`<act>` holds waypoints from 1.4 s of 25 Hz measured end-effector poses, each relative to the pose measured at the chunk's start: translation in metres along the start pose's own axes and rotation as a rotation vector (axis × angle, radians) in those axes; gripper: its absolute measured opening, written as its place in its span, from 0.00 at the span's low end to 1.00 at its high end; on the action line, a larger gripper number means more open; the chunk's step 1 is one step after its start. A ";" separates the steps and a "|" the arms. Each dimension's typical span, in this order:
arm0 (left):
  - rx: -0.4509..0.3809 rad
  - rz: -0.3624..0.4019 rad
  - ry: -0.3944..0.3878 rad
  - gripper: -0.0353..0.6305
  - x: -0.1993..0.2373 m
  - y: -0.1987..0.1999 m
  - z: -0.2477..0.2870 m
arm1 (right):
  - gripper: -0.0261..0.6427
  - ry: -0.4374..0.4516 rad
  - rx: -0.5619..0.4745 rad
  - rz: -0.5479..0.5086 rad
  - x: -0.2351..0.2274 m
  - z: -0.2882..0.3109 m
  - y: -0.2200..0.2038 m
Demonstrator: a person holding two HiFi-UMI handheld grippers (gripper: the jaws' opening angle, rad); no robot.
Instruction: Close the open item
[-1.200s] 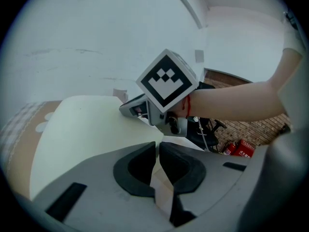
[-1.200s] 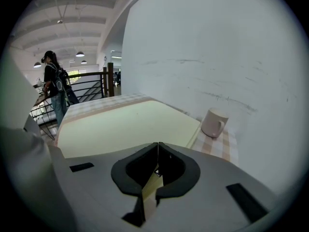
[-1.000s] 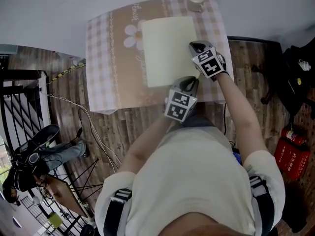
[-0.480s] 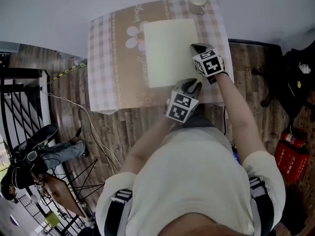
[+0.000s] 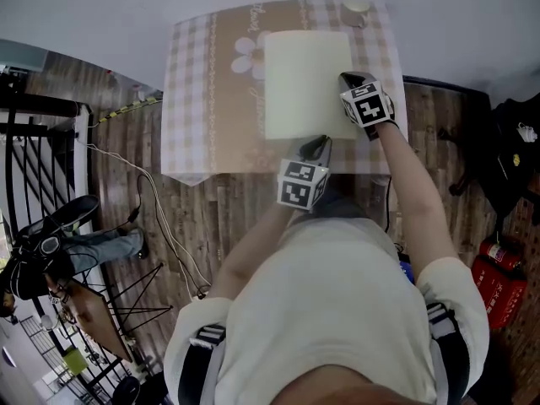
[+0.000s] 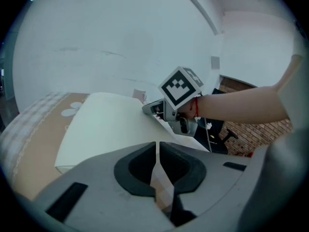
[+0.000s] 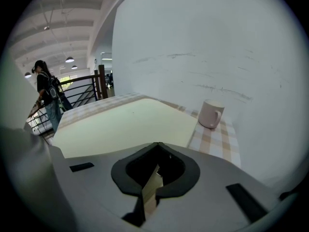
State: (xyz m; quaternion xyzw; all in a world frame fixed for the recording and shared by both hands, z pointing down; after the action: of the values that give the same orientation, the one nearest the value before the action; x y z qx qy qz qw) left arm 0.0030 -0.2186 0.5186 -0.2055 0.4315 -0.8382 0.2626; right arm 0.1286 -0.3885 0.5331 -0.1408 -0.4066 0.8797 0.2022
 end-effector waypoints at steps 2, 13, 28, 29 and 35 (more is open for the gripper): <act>-0.012 -0.021 0.037 0.09 0.005 -0.004 -0.012 | 0.04 -0.017 -0.001 -0.028 0.005 -0.005 -0.001; -0.089 -0.136 0.207 0.08 0.027 -0.026 -0.084 | 0.04 0.045 -0.074 -0.058 0.064 -0.063 -0.029; -0.169 -0.185 0.285 0.08 0.016 -0.045 -0.164 | 0.04 0.189 -0.231 0.036 0.134 -0.184 -0.066; -0.173 -0.187 0.286 0.08 0.014 -0.045 -0.167 | 0.04 0.194 -0.242 0.039 0.136 -0.189 -0.066; -0.201 -0.194 0.300 0.08 0.001 -0.047 -0.179 | 0.04 0.230 -0.300 0.048 0.148 -0.215 -0.069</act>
State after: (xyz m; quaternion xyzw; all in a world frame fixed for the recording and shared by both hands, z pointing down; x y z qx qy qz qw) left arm -0.1125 -0.0860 0.4611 -0.1440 0.5256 -0.8334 0.0916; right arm 0.1038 -0.1369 0.4387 -0.2788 -0.5039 0.7920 0.2029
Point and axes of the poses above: the fingertips, and each gripper's own axes: z forward along the fingers, x to its left, y out of its top, the point moved 8 cm from there along -z, backward along the fingers, and after that the axes turned 12 degrees about z, right-handed, at the moved point
